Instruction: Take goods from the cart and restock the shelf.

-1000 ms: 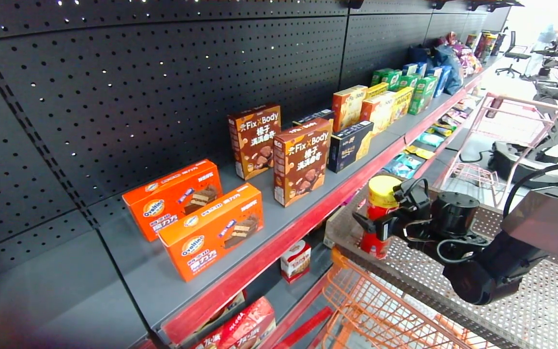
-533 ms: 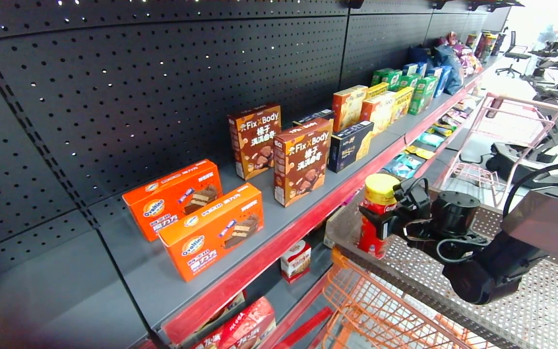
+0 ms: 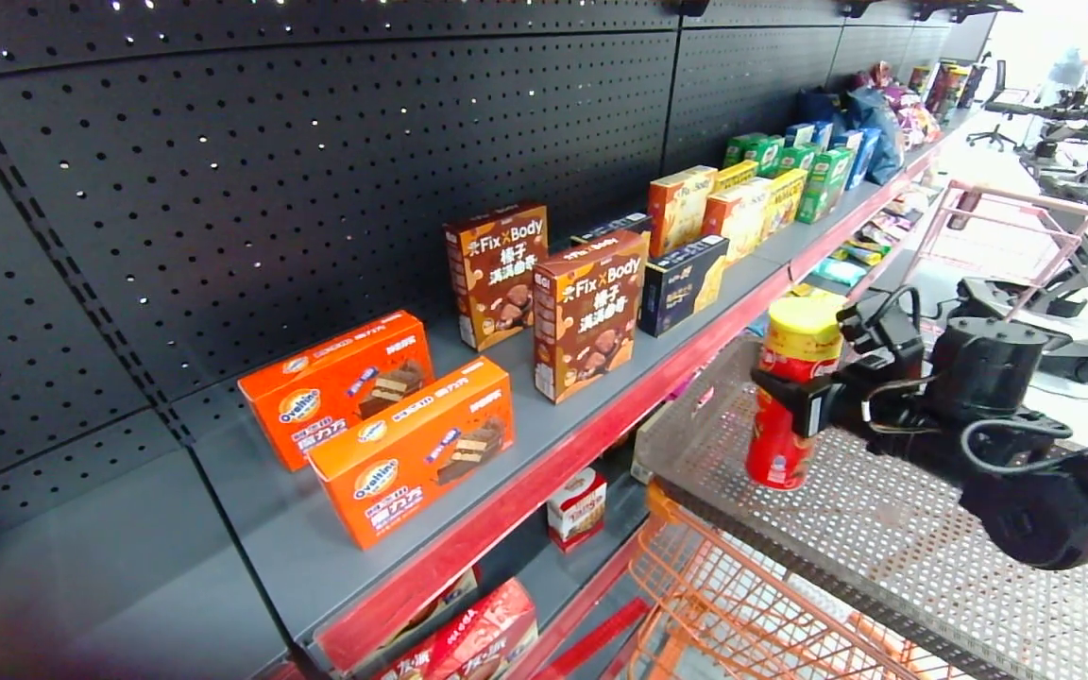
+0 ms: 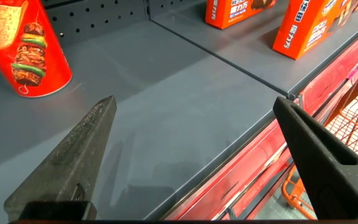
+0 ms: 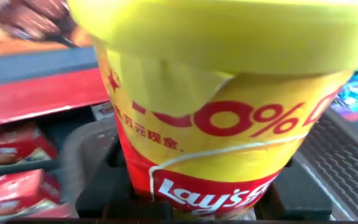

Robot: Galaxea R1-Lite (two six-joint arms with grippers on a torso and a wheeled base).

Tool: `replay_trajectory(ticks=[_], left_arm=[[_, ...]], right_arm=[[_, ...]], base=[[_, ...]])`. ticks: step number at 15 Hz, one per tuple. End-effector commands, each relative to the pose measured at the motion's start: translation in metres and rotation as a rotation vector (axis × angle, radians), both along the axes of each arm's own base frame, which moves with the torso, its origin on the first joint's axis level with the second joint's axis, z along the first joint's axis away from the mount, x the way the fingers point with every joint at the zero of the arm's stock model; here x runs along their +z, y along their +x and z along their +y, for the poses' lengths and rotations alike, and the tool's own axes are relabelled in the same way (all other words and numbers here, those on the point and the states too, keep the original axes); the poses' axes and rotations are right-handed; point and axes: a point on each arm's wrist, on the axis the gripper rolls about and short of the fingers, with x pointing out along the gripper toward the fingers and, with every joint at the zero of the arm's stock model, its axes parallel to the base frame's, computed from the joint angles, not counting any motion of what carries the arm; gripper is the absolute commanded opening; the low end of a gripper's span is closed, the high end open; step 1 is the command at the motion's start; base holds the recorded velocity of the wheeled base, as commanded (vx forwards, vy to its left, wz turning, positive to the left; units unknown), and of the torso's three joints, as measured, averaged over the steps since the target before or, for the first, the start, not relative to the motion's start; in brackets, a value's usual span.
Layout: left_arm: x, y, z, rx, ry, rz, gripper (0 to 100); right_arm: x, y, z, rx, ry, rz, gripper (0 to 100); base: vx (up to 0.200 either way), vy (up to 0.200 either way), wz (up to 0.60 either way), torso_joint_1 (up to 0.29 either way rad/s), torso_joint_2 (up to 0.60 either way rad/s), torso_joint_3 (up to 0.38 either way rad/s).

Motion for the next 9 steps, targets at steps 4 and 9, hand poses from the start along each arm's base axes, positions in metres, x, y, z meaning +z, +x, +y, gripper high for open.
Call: replay_trajectory(ticks=[4,9], left_arm=[[0.000,0.000,0.000,-0.001,0.000,0.000,100],[0.000,0.000,0.000,0.001,0.000,0.000,100]], right_arm=[[0.070,-0.093,-0.036,-0.073,0.021,-0.078,0],[0.088,-0.173,-0.048,-0.139,0.027,-0.073,0]], base=[[0.000,0.000,0.00,0.000,0.00,0.000],[0.000,0.000,0.00,0.000,0.00,0.000]])
